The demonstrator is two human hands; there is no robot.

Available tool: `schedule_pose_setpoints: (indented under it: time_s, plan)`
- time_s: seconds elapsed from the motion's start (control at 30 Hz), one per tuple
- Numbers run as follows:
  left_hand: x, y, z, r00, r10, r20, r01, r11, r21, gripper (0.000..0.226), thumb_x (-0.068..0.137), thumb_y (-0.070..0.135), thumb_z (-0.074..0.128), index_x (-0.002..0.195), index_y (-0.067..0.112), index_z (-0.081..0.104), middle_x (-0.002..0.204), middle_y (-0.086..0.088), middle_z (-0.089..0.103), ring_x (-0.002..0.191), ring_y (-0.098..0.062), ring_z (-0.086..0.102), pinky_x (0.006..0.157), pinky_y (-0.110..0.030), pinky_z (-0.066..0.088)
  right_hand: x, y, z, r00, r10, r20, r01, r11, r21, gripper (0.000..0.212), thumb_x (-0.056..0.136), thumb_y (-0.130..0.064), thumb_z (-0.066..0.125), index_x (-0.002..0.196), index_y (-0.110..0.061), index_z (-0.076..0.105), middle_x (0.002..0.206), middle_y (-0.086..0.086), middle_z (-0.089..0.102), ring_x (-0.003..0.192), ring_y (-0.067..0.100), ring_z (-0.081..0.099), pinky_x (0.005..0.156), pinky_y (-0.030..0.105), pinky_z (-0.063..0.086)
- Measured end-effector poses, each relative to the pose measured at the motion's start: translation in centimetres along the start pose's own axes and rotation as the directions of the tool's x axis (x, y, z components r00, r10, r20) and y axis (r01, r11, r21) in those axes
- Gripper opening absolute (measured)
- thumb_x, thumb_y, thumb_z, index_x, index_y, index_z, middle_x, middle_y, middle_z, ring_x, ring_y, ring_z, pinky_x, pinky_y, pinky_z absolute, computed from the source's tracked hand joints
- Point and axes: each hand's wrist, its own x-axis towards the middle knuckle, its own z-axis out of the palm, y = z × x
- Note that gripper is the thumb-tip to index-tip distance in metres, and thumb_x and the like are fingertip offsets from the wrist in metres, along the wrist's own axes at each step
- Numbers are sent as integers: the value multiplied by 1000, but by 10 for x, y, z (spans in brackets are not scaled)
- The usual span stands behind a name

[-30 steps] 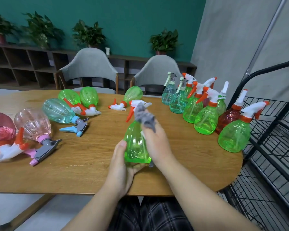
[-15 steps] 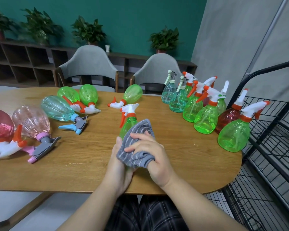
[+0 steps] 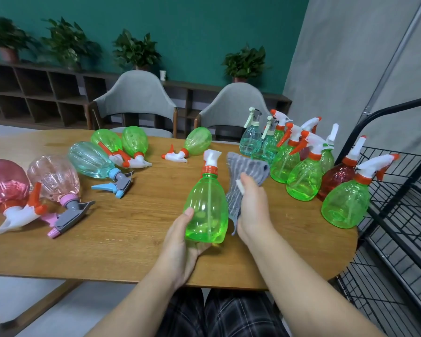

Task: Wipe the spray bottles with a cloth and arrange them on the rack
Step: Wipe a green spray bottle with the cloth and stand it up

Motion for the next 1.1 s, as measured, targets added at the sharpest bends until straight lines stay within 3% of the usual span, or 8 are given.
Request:
schedule_pose_setpoints:
  time_s: [0.1, 0.13, 0.2, 0.27, 0.5, 0.73, 1.0, 1.1]
  plan:
    - [-2, 1, 4, 999, 33, 29, -35, 996, 78, 39, 82, 36, 52, 113, 16, 65, 105, -10, 73, 87, -20, 71, 64, -36, 58, -6, 7, 9, 965, -163, 203, 219, 932, -288, 11, 94, -26, 52, 102, -23, 59, 101, 0, 63, 94, 17, 60, 84, 16, 47]
    - [-2, 1, 4, 999, 44, 29, -47, 994, 95, 35, 86, 35, 49, 114, 18, 65, 104, -7, 73, 86, -17, 71, 64, -35, 58, -9, 10, 9, 931, -224, 289, 323, 875, -362, 20, 97, -21, 49, 112, -28, 59, 114, -4, 63, 105, 11, 57, 90, 11, 42]
    - [0, 2, 3, 999, 49, 22, -51, 993, 104, 32, 97, 30, 42, 118, 21, 64, 107, -5, 73, 89, -14, 71, 67, -35, 59, -11, 19, 7, 868, -299, 397, 462, 778, -426, 38, 99, -18, 45, 136, -28, 50, 143, -10, 47, 132, 5, 40, 112, 22, 29]
    - [1, 2, 2, 999, 40, 4, -40, 994, 100, 33, 102, 26, 36, 121, 21, 63, 107, -5, 73, 89, -14, 71, 67, -35, 59, -10, 24, 5, 850, -319, 418, 500, 739, -451, 46, 93, -15, 42, 137, -29, 48, 148, -14, 37, 140, 4, 28, 118, 31, 21]
    - [2, 1, 3, 999, 13, -37, -9, 994, 108, 38, 103, 27, 31, 126, 17, 60, 118, -12, 70, 101, -21, 69, 81, -44, 55, -15, 35, -7, 762, -367, 533, 625, 631, -459, 55, 72, -16, 33, 115, -21, 67, 133, -27, 42, 141, 0, 18, 111, 9, 8]
    - [2, 0, 0, 1000, 5, -17, -3, 998, 66, 42, 102, 27, 26, 121, 13, 60, 102, -11, 73, 89, -18, 71, 62, -32, 58, -26, 43, -12, 629, -474, 616, 763, 526, -375, 47, 61, -26, 34, 88, -15, 71, 119, -15, 65, 138, 5, 33, 115, 39, 17]
    - [-4, 6, 1, 998, -62, 17, 63, 998, -18, 67, 98, 59, 24, 125, 8, 59, 116, -16, 70, 102, -21, 70, 75, -30, 60, -33, 47, -21, 503, -536, 679, 844, 472, -253, 39, 63, -24, 38, 78, -12, 72, 94, -1, 74, 119, 11, 56, 112, 37, 27]
    - [-3, 5, 2, 997, -61, -48, 66, 994, 92, 73, 88, 70, 43, 129, 11, 59, 123, -18, 67, 108, -28, 68, 78, -37, 59, -32, 43, -34, 485, -589, 647, 854, 478, -206, 33, 65, -22, 43, 71, -4, 70, 86, 6, 72, 89, 18, 65, 91, 33, 44]
